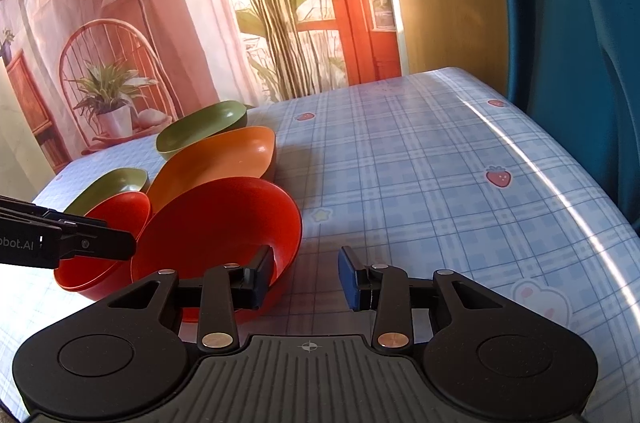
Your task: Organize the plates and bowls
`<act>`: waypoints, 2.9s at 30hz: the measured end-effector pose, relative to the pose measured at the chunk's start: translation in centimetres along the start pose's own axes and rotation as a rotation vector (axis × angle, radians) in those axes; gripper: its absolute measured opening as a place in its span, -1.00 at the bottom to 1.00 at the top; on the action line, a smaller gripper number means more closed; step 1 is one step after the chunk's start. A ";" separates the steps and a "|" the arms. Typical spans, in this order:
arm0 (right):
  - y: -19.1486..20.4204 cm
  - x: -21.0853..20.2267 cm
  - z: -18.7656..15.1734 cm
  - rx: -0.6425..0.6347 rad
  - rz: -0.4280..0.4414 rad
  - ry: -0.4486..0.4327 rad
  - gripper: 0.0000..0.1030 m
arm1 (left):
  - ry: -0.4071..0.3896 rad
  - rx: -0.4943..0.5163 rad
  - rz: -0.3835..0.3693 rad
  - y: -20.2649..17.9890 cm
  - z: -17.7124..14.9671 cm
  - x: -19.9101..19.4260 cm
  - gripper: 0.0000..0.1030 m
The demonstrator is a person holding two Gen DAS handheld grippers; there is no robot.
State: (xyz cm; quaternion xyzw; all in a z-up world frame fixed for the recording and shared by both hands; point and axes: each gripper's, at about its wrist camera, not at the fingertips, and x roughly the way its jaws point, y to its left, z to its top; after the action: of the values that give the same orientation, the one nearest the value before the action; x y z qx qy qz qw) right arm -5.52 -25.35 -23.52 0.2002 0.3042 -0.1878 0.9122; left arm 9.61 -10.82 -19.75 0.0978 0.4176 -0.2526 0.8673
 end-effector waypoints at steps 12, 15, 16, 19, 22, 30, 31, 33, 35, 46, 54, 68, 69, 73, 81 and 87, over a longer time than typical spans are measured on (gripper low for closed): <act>-1.1 0.3 -0.4 0.027 0.002 0.011 -0.36 | 0.010 0.017 -0.065 -1.0 0.1 0.8 -0.55; -1.1 0.3 -0.4 0.025 0.006 0.010 -0.40 | 0.013 0.010 -0.089 -1.1 0.2 0.9 -0.69; -1.0 0.3 -0.4 0.023 0.009 0.010 -0.44 | 0.010 0.020 -0.084 -1.3 0.2 0.9 -0.69; -0.9 0.4 -0.4 0.023 0.013 0.015 -0.51 | 0.011 0.024 -0.098 -1.4 0.2 0.9 -0.70; -0.8 0.2 -0.2 0.026 0.026 0.013 -0.64 | 0.006 0.023 -0.108 -1.5 0.1 0.7 -0.70; 0.0 -1.2 1.3 -0.001 0.022 -0.026 -0.69 | -0.019 0.017 -0.118 -1.5 0.1 -0.3 -0.70; 0.2 -1.4 1.5 -0.005 0.020 -0.029 -0.69 | -0.025 0.016 -0.118 -1.5 0.2 -0.5 -0.70; 0.5 -1.7 1.7 -0.015 0.019 -0.034 -0.69 | -0.040 0.011 -0.117 -1.3 0.1 -1.0 -0.70; 1.0 -1.9 2.0 -0.026 0.019 -0.038 -0.69 | -0.052 0.000 -0.117 -1.0 0.1 -1.6 -0.70; 5.5 -3.0 3.6 -0.110 0.035 -0.055 -0.67 | -0.123 -0.083 -0.109 2.1 -0.5 -4.4 -0.70; 9.6 -2.8 4.2 -0.190 0.045 -0.039 -0.66 | -0.156 -0.161 -0.096 5.2 -1.3 -5.5 -0.69; 14.6 -0.9 3.8 -0.298 0.056 0.008 -0.64 | -0.173 -0.260 -0.069 9.3 -2.6 -5.9 -0.69; 14.8 -0.7 3.8 -0.303 0.058 0.012 -0.64 | -0.172 -0.264 -0.068 9.4 -2.7 -5.9 -0.69; 15.4 -0.2 3.5 -0.312 0.062 0.026 -0.64 | -0.168 -0.280 -0.061 10.1 -2.9 -5.8 -0.69; 15.9 0.4 3.3 -0.321 0.073 0.047 -0.64 | -0.155 -0.298 -0.054 10.7 -3.5 -5.5 -0.69; 15.9 0.8 3.3 -0.321 0.078 0.056 -0.64 | -0.145 -0.297 -0.046 10.6 -3.3 -5.4 -0.69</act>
State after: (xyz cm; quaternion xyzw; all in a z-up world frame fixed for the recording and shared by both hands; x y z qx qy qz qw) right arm 4.04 -13.62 -17.64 0.0688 0.3474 -0.0957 0.9303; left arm 10.03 1.37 -18.15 -0.0594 0.3888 -0.2142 0.8941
